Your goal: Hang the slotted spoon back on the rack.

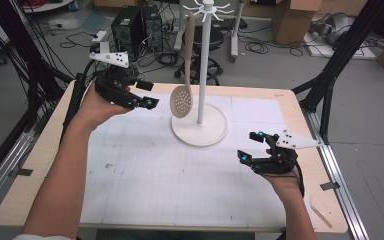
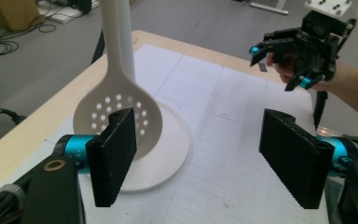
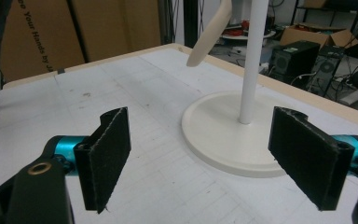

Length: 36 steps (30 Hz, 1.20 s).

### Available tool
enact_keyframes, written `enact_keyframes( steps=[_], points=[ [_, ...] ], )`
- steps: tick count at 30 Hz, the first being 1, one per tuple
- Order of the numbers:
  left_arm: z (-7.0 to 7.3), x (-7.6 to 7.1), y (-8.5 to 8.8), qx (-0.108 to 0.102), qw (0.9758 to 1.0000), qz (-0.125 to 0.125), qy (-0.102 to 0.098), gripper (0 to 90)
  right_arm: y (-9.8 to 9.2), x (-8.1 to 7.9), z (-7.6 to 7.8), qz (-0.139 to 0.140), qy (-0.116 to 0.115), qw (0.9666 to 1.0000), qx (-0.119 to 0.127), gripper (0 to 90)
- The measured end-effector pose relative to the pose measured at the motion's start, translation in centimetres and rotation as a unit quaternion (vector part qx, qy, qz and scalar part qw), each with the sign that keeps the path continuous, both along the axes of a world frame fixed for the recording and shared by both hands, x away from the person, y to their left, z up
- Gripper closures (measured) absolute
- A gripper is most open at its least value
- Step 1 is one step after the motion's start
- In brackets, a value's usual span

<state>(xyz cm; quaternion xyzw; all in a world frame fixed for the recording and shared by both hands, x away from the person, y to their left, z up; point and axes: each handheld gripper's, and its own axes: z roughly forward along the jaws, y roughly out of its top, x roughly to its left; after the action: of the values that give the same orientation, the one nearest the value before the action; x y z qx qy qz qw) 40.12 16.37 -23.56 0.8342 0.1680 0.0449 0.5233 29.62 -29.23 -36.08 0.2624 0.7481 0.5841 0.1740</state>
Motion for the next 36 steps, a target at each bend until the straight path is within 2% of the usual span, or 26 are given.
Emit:
enact_keyframes(
  steps=[6, 9, 11, 13, 21, 24, 32, 36],
  points=[
    [-1.2, -1.1, 1.4, -0.016, 0.9999, 0.006, -0.004, 21.3, 0.2, 0.0, 0.0, 0.003, 0.000, 1.0000, -0.003, 20.0],
    [-1.9, -1.9, 1.7, -0.022, 0.9997, 0.001, -0.006, 19.1, 0.2, 0.0, 0.0, 0.001, 0.000, 1.0000, -0.004, 20.0],
    [-2.7, -2.3, 1.9, -0.027, 0.9996, -0.006, -0.005, 18.0, 0.2, 0.0, -0.1, 0.001, 0.001, 1.0000, -0.004, 20.0],
    [-3.4, -2.7, 2.1, -0.024, 0.9997, -0.003, -0.003, 16.6, 0.3, 0.0, -0.1, 0.002, 0.002, 1.0000, -0.005, 20.1],
    [-6.4, -4.4, 3.6, -0.054, 0.9985, -0.006, 0.000, 12.7, 0.2, 0.0, -0.1, 0.002, 0.002, 1.0000, -0.004, 20.0],
    [-7.6, -5.3, 3.8, -0.059, 0.9983, 0.000, 0.000, 11.0, 0.3, 0.1, -0.1, 0.003, 0.002, 1.0000, -0.003, 20.1],
    [-10.8, -7.7, 5.2, -0.094, 0.9954, 0.009, -0.013, 6.4, 0.3, 0.2, -0.2, 0.005, 0.002, 1.0000, -0.001, 20.1],
    [-11.9, -8.6, 5.4, -0.098, 0.9951, 0.011, -0.014, 1.6, 0.4, 0.4, -0.3, 0.007, 0.003, 1.0000, -0.002, 20.0]
  ],
)
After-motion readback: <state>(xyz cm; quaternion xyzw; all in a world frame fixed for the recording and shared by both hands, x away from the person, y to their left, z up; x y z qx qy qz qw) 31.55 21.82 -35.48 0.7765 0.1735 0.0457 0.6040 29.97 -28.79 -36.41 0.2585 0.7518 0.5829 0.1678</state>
